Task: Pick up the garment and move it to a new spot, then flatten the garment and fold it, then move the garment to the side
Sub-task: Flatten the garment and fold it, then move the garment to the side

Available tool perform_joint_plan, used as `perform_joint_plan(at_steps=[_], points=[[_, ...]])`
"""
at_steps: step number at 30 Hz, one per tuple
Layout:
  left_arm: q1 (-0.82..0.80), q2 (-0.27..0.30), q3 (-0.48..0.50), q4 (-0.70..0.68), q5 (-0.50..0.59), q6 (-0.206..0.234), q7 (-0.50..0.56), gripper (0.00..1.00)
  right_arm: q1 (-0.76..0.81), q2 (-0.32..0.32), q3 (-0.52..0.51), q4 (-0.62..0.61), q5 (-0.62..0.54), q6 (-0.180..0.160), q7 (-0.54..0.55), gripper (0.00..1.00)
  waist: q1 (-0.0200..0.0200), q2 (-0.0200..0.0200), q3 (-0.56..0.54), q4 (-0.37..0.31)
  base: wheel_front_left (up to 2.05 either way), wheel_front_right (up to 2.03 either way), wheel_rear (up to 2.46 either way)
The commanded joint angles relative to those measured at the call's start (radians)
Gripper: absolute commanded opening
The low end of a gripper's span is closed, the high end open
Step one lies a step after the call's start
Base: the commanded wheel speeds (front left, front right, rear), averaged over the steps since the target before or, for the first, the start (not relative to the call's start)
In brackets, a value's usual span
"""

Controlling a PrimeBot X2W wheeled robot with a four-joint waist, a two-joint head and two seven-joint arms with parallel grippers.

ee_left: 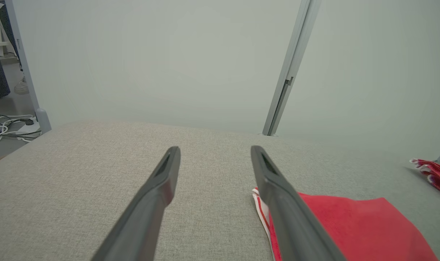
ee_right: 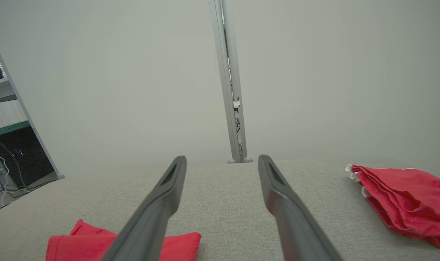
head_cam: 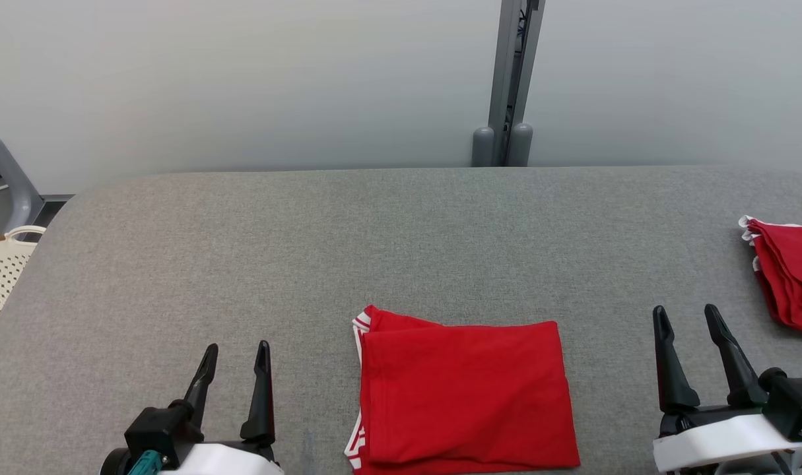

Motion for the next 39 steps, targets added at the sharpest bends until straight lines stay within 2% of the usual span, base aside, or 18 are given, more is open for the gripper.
perform_joint_plan(at_steps=[1,11,23,27,32,39], points=[[0.011,-0.001,0.008,0.003,0.015,-0.007,-0.004,1.0,0.009,-0.004,-0.007,0.002,-0.005,0.0,-0.004,1.0,0.0,0.0,-0.002,0.001,0.0,0.0,0.0],[0.016,-0.018,0.031,0.015,0.048,-0.033,-0.004,1.0,0.006,-0.004,-0.015,0.016,-0.014,0.0,-0.002,1.0,0.0,0.0,-0.008,-0.001,0.0,0.0,0.0],[0.014,-0.03,0.04,0.024,0.074,-0.045,-0.004,1.0,-0.01,-0.004,-0.015,0.04,-0.025,0.0,0.04,1.0,0.0,0.0,-0.008,0.008,0.0,0.0,0.0],[0.008,-0.034,0.043,0.025,0.077,-0.049,-0.004,1.0,-0.03,-0.004,-0.009,0.066,-0.037,0.0,0.132,1.0,0.0,0.0,-0.005,0.017,0.0,0.0,0.0],[-0.002,-0.04,0.045,0.029,0.081,-0.052,-0.004,1.0,-0.062,-0.017,0.017,0.095,-0.045,0.0,0.313,1.0,0.0,0.0,0.004,0.034,0.0,0.0,0.0],[-0.014,-0.053,0.045,0.037,0.087,-0.062,-0.004,1.0,-0.103,-0.103,0.108,0.156,0.107,0.0,0.558,1.0,0.0,0.0,0.03,0.073,0.0,0.0,0.0]])
